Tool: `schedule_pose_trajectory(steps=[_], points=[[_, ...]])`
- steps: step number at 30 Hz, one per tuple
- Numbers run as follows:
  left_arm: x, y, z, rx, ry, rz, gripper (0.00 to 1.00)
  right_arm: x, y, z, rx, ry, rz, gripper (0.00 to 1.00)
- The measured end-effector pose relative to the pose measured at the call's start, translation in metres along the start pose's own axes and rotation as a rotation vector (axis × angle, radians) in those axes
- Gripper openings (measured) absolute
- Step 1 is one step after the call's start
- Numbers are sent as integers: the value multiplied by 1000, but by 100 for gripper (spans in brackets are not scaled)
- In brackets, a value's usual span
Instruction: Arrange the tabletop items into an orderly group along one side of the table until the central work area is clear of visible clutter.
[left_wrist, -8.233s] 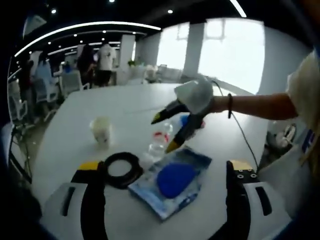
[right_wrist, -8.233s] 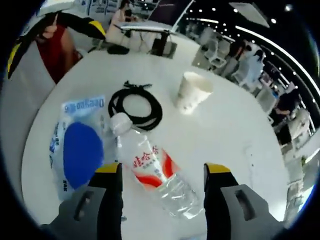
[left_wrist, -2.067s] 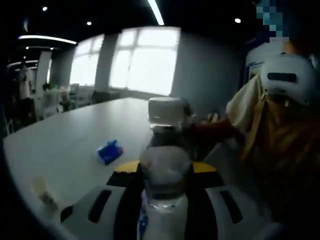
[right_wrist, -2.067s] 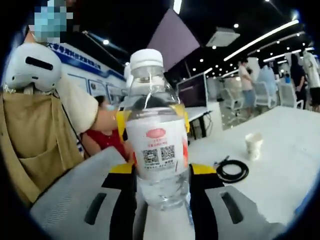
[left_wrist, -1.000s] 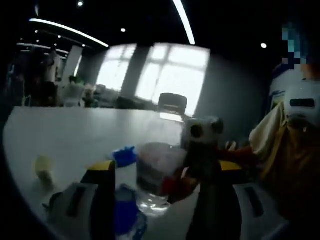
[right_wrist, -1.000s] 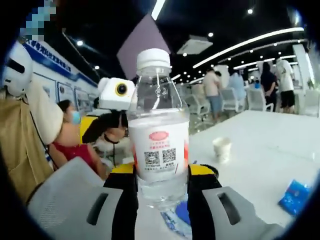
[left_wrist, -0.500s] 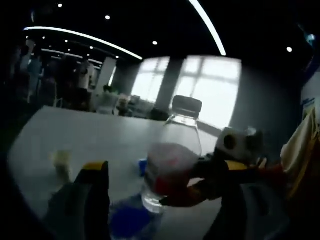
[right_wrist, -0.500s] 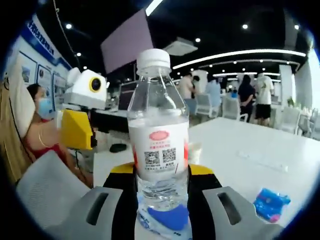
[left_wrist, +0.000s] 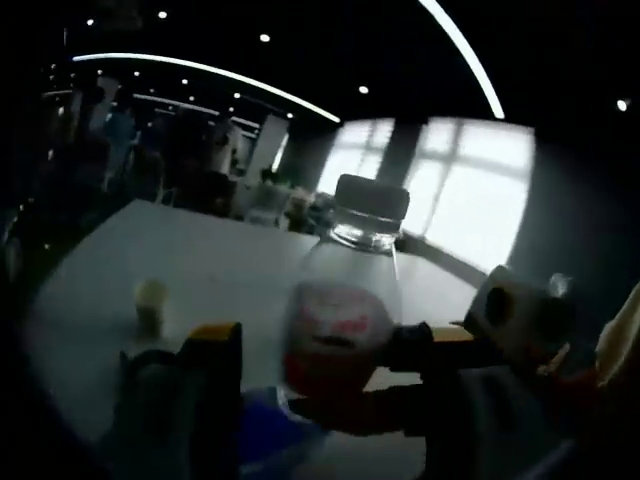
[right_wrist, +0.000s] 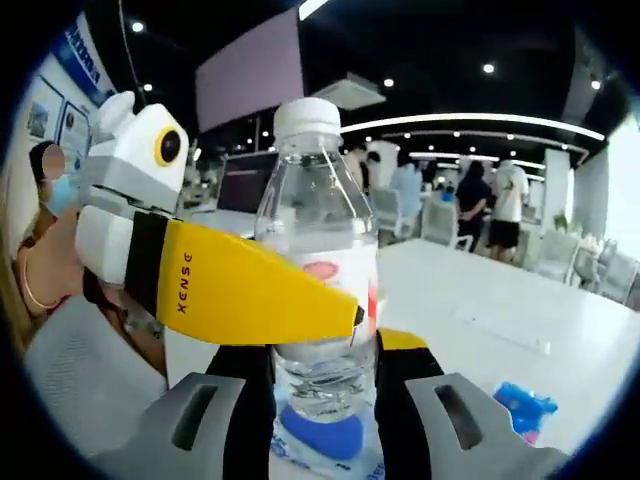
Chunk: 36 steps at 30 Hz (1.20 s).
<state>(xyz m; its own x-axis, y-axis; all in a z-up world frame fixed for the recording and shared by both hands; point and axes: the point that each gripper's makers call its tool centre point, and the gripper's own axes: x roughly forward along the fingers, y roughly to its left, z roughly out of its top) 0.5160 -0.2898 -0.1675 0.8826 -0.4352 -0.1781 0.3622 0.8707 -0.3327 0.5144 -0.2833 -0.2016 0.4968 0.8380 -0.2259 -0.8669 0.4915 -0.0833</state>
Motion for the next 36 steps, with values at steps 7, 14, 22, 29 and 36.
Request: schedule_pose_trajectory(steps=[7,14,22,29,36], points=[[-2,1,-4,34,4,24,47,0,2,-1,-25,12,-20,37],[-5,4,-5,61,-10,58,39,1,6,0,-64,19,-45,37],[-12,7,3,112,-71,99,36,4,7,5,-52,3,-77,39],[-13,11,4,122,-72,111,35,7,8,5,-62,8,-74,40],[-11,14,5,136,-58,110,35,12,13,12,-170,-3,-57,43]])
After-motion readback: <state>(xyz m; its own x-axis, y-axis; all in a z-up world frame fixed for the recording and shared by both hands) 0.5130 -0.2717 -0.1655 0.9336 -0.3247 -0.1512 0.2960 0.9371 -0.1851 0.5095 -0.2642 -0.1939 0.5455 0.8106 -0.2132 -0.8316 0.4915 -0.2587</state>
